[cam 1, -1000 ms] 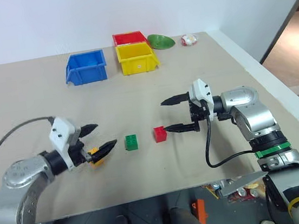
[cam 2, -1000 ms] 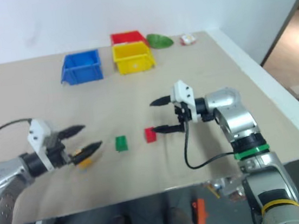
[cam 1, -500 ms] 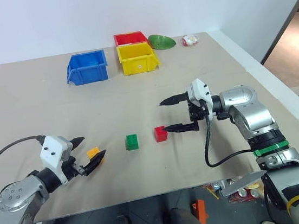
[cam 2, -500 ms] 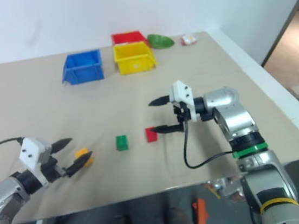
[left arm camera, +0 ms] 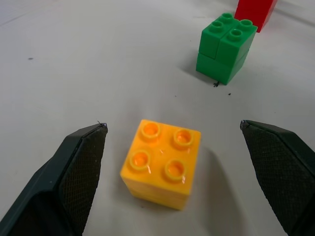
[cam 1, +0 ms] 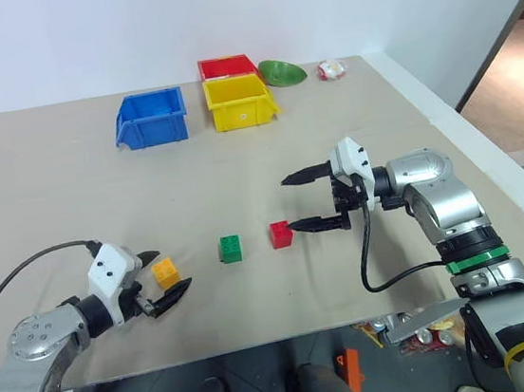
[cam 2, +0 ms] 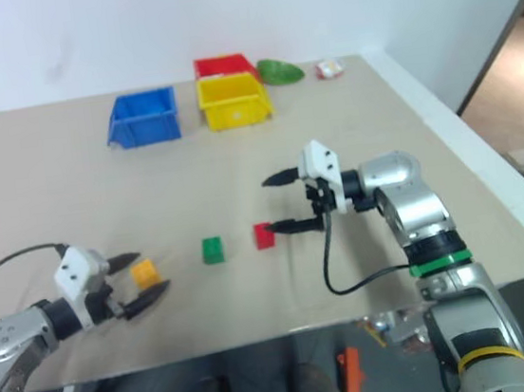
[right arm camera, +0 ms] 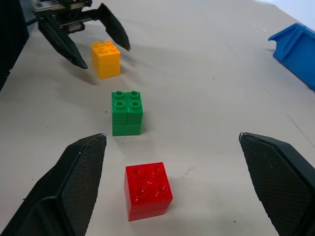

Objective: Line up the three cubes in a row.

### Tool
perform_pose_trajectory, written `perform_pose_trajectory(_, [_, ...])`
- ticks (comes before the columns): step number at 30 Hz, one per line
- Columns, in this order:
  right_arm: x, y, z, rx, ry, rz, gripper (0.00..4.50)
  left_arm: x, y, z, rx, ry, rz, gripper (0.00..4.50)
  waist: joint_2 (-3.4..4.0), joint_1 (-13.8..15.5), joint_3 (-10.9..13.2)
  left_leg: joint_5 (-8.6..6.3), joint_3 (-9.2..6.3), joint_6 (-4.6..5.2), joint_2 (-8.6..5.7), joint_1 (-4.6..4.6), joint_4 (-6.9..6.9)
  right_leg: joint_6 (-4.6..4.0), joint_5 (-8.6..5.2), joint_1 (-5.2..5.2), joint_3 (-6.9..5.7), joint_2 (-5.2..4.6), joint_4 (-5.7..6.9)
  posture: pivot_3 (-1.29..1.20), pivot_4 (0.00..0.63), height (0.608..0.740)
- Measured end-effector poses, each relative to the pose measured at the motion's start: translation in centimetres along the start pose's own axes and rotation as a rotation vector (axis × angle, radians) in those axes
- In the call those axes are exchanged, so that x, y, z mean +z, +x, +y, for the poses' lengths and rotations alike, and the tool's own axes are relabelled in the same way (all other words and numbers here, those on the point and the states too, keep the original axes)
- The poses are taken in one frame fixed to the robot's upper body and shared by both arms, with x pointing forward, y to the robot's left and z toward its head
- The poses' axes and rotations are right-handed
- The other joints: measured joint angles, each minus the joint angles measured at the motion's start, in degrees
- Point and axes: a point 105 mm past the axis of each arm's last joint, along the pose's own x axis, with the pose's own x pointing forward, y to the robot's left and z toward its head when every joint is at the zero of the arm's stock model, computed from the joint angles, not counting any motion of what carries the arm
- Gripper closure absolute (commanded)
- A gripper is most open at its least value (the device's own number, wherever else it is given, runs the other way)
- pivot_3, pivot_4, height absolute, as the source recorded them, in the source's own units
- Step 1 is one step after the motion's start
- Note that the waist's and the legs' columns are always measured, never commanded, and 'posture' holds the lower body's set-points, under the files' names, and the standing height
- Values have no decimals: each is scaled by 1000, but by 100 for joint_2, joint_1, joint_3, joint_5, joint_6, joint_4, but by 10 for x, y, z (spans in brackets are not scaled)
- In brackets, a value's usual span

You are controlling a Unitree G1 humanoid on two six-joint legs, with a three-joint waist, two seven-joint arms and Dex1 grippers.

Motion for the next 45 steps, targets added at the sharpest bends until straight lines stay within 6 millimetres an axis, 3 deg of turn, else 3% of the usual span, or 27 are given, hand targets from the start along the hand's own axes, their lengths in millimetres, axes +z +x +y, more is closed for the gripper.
perform_pose_trajectory(9, [0, 0, 0, 3, -2, 2, 0, -10, 8, 1, -124, 28, 53, 16, 0, -1, 0, 0, 1, 0, 1, 0, -13, -4, -3, -4, -1, 1, -1, 0, 150, 740])
perform_pose_trajectory(10, [0, 0, 0, 3, -2, 2, 0, -12, 10, 1, -133, 29, 54, 565, 0, -1, 0, 0, 1, 0, 1, 0, -14, -4, -3, -5, -1, 1, -1, 0, 150, 740])
perform_pose_trajectory(18, [-1, -4, -1, -3, -4, 17, 0, -15, 14, 6, -146, 28, 61, 3145, 0, -1, 0, 0, 1, 0, 1, 0, -19, -3, -4, -5, -3, 0, -2, 0, 150, 740])
perform_pose_trajectory(27, [-3, -4, -1, -1, -14, 33, 0, -10, 15, 9, -233, 121, 58, 3116, 1, 1, 0, 0, 0, 0, 1, 0, -19, -6, -6, -5, -6, 0, -1, 0, 150, 740])
perform_pose_trajectory(35, [2, -2, -5, 12, -28, 29, 0, 12, 29, 20, -377, 222, 38, 3116, 1, 0, 1, 0, 1, 0, 1, -4, -18, 16, 7, -6, -6, 6, -2, 0, 150, 740])
perform_pose_trajectory(40, [1, -1, -5, 20, 8, 24, 0, 10, 33, 32, -437, 278, 83, 3116, 1, -2, 1, -1, -3, 0, 3, -6, -23, 21, 6, -10, -8, 11, -1, 0, 150, 740])
perform_pose_trajectory(45, [2, 1, -3, 32, 65, 1, 0, 7, 40, 32, -495, 319, 93, 3116, 1, -3, 1, -1, -1, 0, 3, -8, -22, 22, 7, -10, -6, 10, -1, 0, 150, 740])
